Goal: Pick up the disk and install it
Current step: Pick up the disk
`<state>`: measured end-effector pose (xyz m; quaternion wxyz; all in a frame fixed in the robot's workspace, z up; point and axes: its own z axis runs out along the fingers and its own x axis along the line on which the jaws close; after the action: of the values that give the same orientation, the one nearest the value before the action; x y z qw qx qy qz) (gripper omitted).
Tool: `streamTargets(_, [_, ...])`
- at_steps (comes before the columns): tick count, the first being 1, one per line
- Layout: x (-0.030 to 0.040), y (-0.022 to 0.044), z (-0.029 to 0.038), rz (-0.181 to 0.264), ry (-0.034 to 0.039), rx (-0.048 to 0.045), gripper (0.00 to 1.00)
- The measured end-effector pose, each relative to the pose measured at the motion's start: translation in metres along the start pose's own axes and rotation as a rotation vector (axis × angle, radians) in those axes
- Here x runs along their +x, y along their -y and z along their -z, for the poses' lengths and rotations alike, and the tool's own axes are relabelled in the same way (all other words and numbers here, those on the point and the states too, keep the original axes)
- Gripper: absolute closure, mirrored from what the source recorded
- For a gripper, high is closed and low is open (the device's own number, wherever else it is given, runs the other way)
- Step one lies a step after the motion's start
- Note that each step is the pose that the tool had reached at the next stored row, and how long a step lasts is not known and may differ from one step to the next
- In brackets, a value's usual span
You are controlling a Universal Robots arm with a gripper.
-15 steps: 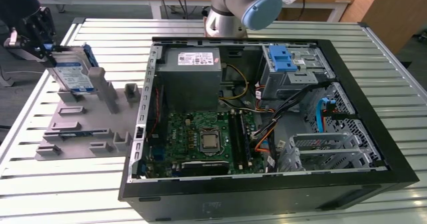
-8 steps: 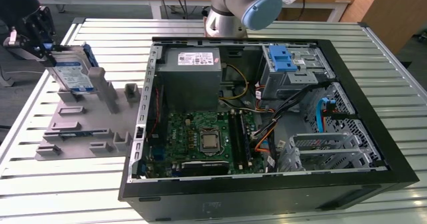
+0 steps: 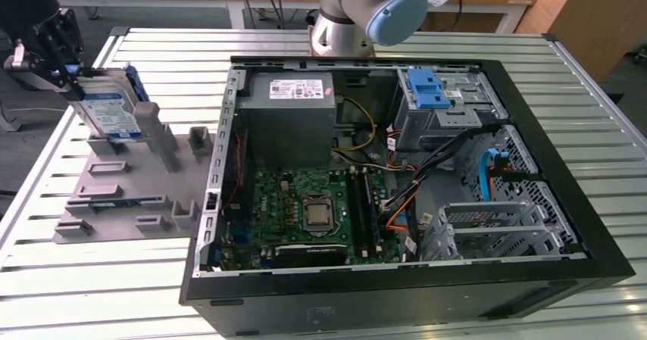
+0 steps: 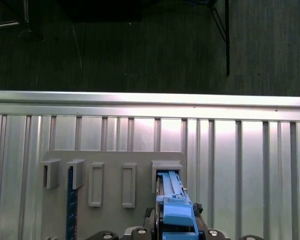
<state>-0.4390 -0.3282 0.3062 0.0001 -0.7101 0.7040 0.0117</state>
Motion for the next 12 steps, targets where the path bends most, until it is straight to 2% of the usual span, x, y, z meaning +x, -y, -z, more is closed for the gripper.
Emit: streamTargets(12, [0.0,0.0,0.0027,0.0,0.0,0.0002,0.64])
